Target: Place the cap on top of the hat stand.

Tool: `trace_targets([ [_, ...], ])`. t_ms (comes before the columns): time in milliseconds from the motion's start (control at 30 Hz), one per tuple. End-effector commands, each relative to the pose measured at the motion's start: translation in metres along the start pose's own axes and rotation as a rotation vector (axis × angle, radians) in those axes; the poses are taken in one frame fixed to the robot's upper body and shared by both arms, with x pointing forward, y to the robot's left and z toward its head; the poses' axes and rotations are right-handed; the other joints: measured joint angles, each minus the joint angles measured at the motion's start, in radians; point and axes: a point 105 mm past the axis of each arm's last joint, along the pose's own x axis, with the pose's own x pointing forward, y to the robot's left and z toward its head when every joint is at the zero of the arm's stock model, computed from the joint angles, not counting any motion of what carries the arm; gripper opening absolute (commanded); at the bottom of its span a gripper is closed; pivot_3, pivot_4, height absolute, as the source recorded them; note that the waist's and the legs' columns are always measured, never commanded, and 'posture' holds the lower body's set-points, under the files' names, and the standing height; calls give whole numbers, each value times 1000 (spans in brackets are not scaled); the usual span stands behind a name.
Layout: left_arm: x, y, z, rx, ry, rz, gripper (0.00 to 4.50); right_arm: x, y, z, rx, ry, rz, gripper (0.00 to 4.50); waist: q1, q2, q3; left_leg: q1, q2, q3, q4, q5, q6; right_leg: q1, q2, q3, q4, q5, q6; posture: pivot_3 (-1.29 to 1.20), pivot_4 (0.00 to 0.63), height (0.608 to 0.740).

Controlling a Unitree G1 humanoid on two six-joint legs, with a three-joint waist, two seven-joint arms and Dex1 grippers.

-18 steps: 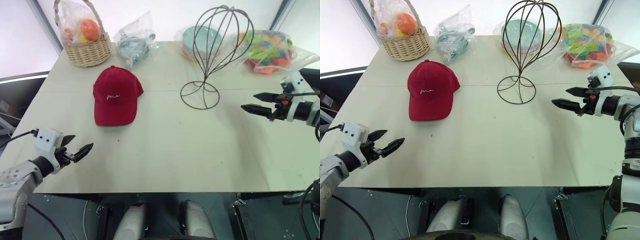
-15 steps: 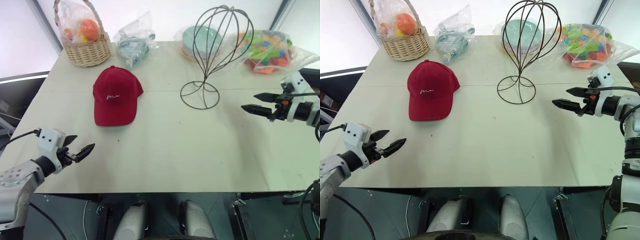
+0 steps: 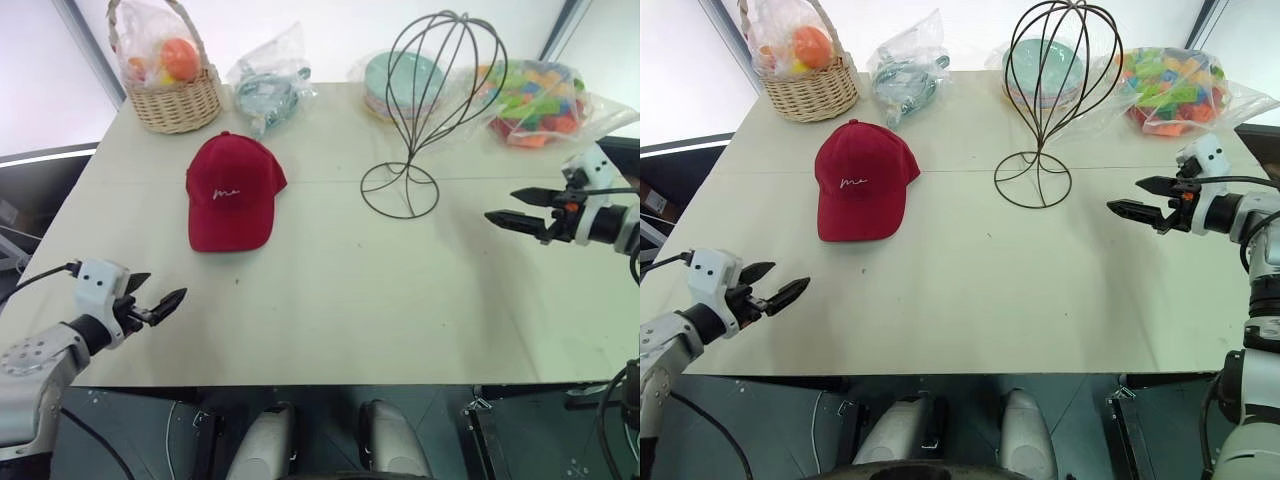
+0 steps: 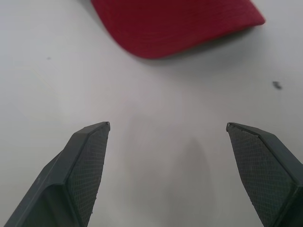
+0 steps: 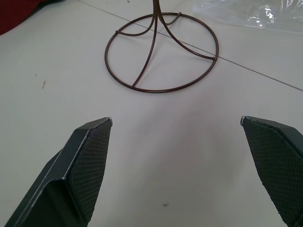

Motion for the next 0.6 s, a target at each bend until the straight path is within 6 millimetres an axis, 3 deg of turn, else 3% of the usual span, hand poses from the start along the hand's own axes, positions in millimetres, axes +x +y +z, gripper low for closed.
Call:
trace_targets([
  [33,-5,11,12,33,-42,42,4123,-2,-3,16,-43,-38,-16,4500,0,0,0,0,0,0,0,0,0,0,0,0,0,0,0,0,150,740],
  [500,-6,16,5,67,45,66,4123,-5,-12,18,-46,-44,-45,4500,0,0,0,0,0,0,0,0,0,0,0,0,0,0,0,0,150,740],
  [600,-6,23,17,103,17,89,4123,-6,1,32,-79,-56,17,4500,0,0,0,0,0,0,0,0,0,0,0,0,0,0,0,0,150,740],
])
